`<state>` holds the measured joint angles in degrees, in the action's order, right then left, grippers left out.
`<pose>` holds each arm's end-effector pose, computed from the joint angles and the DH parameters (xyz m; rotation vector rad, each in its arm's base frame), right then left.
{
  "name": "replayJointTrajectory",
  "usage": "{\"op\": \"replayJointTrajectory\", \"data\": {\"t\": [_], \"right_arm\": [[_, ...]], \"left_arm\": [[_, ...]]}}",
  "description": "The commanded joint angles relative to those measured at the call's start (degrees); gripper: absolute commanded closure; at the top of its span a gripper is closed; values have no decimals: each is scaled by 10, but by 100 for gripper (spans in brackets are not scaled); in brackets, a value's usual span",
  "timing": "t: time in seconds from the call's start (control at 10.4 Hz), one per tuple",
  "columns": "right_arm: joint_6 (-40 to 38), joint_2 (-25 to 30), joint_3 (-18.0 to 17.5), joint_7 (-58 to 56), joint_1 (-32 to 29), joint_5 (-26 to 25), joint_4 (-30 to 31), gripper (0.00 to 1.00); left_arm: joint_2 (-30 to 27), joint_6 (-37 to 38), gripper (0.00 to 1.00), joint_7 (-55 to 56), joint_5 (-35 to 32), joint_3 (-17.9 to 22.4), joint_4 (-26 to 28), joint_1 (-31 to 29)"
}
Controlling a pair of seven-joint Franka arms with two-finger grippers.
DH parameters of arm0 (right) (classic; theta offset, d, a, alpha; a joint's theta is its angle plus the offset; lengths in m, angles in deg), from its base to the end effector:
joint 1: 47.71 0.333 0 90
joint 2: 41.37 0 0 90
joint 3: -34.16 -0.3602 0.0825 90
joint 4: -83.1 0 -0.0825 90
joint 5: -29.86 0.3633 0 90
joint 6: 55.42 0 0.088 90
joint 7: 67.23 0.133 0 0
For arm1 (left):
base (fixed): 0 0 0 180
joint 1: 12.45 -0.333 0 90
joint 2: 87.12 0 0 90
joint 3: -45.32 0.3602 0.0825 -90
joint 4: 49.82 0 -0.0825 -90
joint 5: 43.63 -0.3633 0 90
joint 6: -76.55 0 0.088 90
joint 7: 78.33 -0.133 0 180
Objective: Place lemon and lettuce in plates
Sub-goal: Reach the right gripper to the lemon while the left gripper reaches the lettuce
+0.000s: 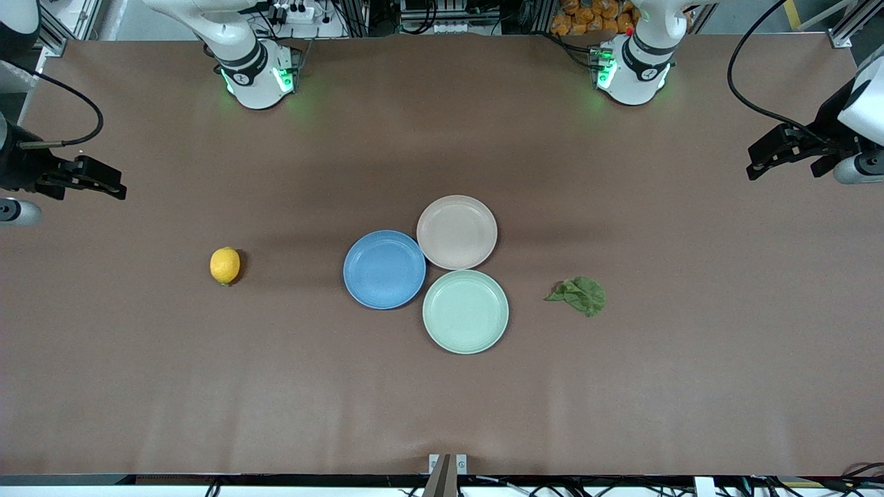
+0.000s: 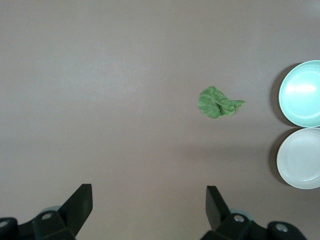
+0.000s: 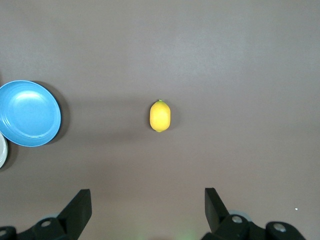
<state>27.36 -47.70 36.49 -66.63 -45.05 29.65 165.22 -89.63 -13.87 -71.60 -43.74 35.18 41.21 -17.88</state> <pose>0.5570 0.0042 0.6332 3.1288 -0.0078 -0.1547 0.5183 -0.0449 0.6580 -3.1343 -0.0553 -0.0522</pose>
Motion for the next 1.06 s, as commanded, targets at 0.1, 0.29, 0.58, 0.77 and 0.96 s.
{"op": "replayJointTrajectory", "data": {"t": [0.1, 0.29, 0.58, 0.77, 0.96], "right_arm": [[8, 16, 4, 9, 4, 10, 17, 0], [8, 16, 4, 9, 4, 10, 17, 0], [69, 32, 4, 9, -2, 10, 89, 0], [152, 26, 5, 7, -7, 10, 172, 0], [244, 18, 5, 2, -39, 10, 260, 0]], "left_arm": [[16, 1, 0, -16, -5, 1, -11, -1], [59, 1, 0, -28, 1, -4, -10, 5], [167, -56, 0, -22, 3, -7, -6, 38], [230, -118, 0, 13, 1, -6, -2, 67], [293, -171, 0, 69, 4, -7, -2, 81]]}}
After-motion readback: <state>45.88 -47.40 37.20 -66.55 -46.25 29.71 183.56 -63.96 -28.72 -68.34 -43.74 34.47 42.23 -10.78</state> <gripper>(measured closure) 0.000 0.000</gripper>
